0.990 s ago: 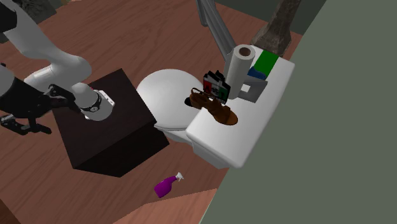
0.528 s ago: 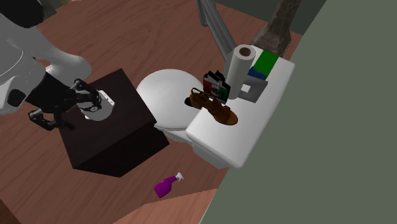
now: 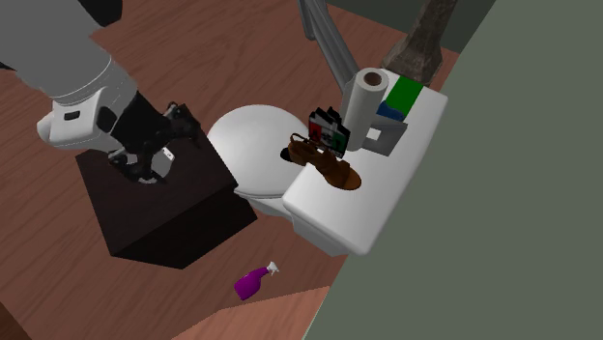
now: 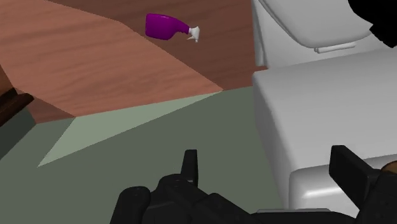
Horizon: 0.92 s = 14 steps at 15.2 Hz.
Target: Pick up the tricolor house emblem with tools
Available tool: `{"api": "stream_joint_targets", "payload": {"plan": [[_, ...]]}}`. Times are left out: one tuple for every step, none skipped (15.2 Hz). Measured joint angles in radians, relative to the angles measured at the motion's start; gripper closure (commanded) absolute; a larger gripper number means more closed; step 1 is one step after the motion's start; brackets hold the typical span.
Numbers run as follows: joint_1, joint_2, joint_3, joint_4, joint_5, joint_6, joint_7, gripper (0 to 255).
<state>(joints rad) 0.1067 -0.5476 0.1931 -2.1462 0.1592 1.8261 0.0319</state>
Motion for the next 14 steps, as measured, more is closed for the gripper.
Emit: {"api": "stream_joint_targets", "payload": {"plan": [[0.004, 0.032, 0.021, 0.029, -0.001, 0.012, 0.017, 0], [0.009, 0.057, 0.041, 0.051, -0.003, 0.023, 0.033, 0], [0.014, 0.074, 0.058, 0.065, -0.005, 0.033, 0.045, 0], [0.018, 0.094, 0.077, 0.084, -0.008, 0.042, 0.06, 0], [0.021, 0.12, 0.095, 0.108, -0.014, 0.051, 0.074, 0], [0.025, 0.146, 0.114, 0.135, -0.021, 0.057, 0.09, 0], [0.026, 0.183, 0.132, 0.174, -0.031, 0.062, 0.105, 0], [0.031, 0.204, 0.154, 0.196, -0.04, 0.068, 0.125, 0], [0.035, 0.223, 0.171, 0.212, -0.049, 0.076, 0.14, 0], [0.037, 0.256, 0.19, 0.247, -0.063, 0.08, 0.156, 0], [0.04, 0.278, 0.205, 0.269, -0.075, 0.085, 0.169, 0], [0.043, 0.312, 0.224, 0.31, -0.093, 0.082, 0.187, 0], [0.047, 0.331, 0.239, 0.328, -0.105, 0.088, 0.201, 0], [0.052, 0.358, 0.257, 0.354, -0.123, 0.092, 0.218, 0]]}}
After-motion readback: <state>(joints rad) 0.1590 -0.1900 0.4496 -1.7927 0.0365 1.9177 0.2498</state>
